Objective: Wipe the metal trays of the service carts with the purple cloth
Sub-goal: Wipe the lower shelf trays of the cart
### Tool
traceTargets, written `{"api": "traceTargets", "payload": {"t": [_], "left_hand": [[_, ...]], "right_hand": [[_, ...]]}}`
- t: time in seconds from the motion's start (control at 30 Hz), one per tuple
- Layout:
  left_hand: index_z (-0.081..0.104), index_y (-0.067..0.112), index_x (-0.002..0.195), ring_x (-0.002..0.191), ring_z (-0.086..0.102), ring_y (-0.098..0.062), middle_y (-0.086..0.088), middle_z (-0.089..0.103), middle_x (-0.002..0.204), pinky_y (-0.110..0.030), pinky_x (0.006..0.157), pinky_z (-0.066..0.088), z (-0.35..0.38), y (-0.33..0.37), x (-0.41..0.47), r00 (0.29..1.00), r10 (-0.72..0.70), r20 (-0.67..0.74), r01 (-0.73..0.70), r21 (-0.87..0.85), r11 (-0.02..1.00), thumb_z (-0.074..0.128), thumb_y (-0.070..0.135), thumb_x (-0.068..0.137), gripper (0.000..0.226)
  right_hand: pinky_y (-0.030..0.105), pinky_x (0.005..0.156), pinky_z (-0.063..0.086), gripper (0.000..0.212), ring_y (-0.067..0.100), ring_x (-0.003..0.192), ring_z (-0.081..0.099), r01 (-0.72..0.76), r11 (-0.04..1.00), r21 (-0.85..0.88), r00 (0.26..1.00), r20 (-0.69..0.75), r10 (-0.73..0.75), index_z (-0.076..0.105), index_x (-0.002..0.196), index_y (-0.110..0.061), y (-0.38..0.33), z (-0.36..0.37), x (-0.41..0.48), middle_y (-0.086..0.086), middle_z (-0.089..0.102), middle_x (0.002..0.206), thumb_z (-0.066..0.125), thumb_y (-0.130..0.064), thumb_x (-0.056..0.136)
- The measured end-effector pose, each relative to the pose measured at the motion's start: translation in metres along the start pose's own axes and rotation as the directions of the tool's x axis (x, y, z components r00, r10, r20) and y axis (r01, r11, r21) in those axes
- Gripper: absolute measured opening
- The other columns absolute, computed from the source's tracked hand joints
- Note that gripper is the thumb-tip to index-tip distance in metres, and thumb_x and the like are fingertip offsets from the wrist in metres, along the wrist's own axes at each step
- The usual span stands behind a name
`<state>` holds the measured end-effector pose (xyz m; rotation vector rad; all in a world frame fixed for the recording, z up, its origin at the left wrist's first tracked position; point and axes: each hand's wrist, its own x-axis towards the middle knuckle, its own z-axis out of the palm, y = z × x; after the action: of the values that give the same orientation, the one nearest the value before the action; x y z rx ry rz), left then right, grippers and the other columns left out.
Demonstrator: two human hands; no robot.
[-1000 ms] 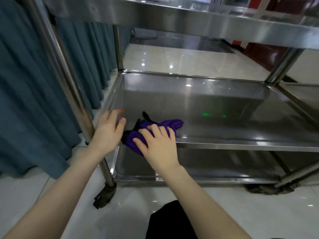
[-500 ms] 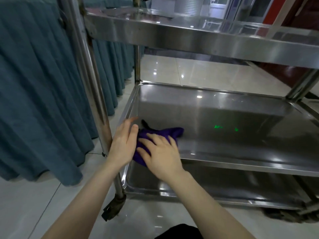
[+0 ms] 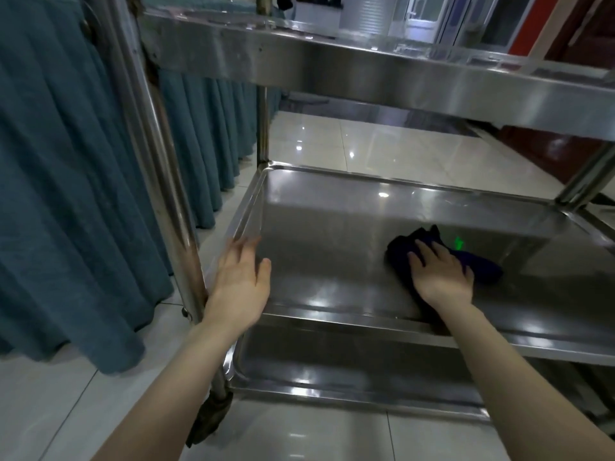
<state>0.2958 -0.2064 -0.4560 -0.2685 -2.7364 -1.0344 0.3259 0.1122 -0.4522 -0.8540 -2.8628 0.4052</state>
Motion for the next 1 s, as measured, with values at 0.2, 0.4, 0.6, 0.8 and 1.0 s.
{"api": "traceTargets", "payload": {"t": [0.2, 0.4, 0.6, 0.8, 1.0], "left_hand": [[0.040, 0.014, 0.140, 0.139, 0.030, -0.025, -0.012, 0.040, 0.145, -0.041, 0.117, 0.023, 0.000, 0.003, -0.003, 0.998, 0.009, -0.066, -0.016, -0.111, 0.994, 0.036, 0.024, 0.101, 0.041], [0.032, 0.017, 0.146, 0.143, 0.021, -0.021, -0.011, 0.030, 0.152, -0.031, 0.116, 0.016, -0.004, -0.004, -0.005, 0.997, 0.071, -0.029, -0.072, -0.026, 0.997, 0.039, 0.027, 0.100, 0.048], [0.038, 0.024, 0.143, 0.145, 0.017, -0.023, -0.004, 0.023, 0.157, -0.045, 0.117, 0.023, 0.004, -0.005, -0.003, 0.995, 0.079, 0.057, -0.089, 0.202, 0.975, 0.043, 0.032, 0.096, 0.048], [0.026, 0.033, 0.148, 0.148, 0.008, -0.023, 0.001, 0.018, 0.159, -0.043, 0.120, 0.009, 0.010, 0.002, -0.005, 0.985, 0.089, 0.151, -0.144, 0.416, 0.898, 0.032, 0.048, 0.098, 0.053], [0.040, 0.015, 0.143, 0.140, 0.023, -0.035, -0.013, 0.036, 0.149, -0.050, 0.114, 0.025, 0.026, 0.044, -0.003, 0.974, 0.114, 0.196, -0.177, 0.347, 0.921, 0.054, 0.034, 0.093, 0.055]], "right_hand": [[0.043, 0.114, 0.019, 0.045, 0.019, 0.140, 0.031, 0.529, 0.848, -0.039, 0.848, 0.058, -0.526, 0.035, 0.144, -0.043, -0.137, 0.045, -0.026, -0.010, 0.027, 0.157, 0.030, -0.051, 0.100], [0.045, 0.118, 0.011, 0.048, 0.017, 0.144, 0.022, 0.665, 0.737, 0.125, 0.710, 0.200, -0.675, 0.031, 0.147, -0.043, -0.170, 0.051, -0.023, -0.010, 0.024, 0.158, 0.028, -0.052, 0.100], [0.050, 0.115, 0.020, 0.048, 0.028, 0.140, 0.032, 0.096, 0.995, -0.032, 0.995, 0.022, -0.096, 0.033, 0.148, -0.038, 0.032, -0.015, 0.043, -0.004, 0.027, 0.158, 0.028, -0.049, 0.101], [0.050, 0.114, 0.021, 0.047, 0.026, 0.141, 0.030, 0.038, 0.995, -0.091, 0.999, -0.006, -0.039, 0.033, 0.146, -0.040, 0.028, -0.015, 0.030, -0.005, 0.026, 0.158, 0.028, -0.049, 0.100], [0.044, 0.116, 0.016, 0.046, 0.020, 0.139, 0.032, 0.602, 0.798, -0.004, 0.796, 0.075, -0.600, 0.039, 0.143, -0.043, -0.031, 0.013, -0.038, -0.009, 0.032, 0.155, 0.038, -0.051, 0.098]]}}
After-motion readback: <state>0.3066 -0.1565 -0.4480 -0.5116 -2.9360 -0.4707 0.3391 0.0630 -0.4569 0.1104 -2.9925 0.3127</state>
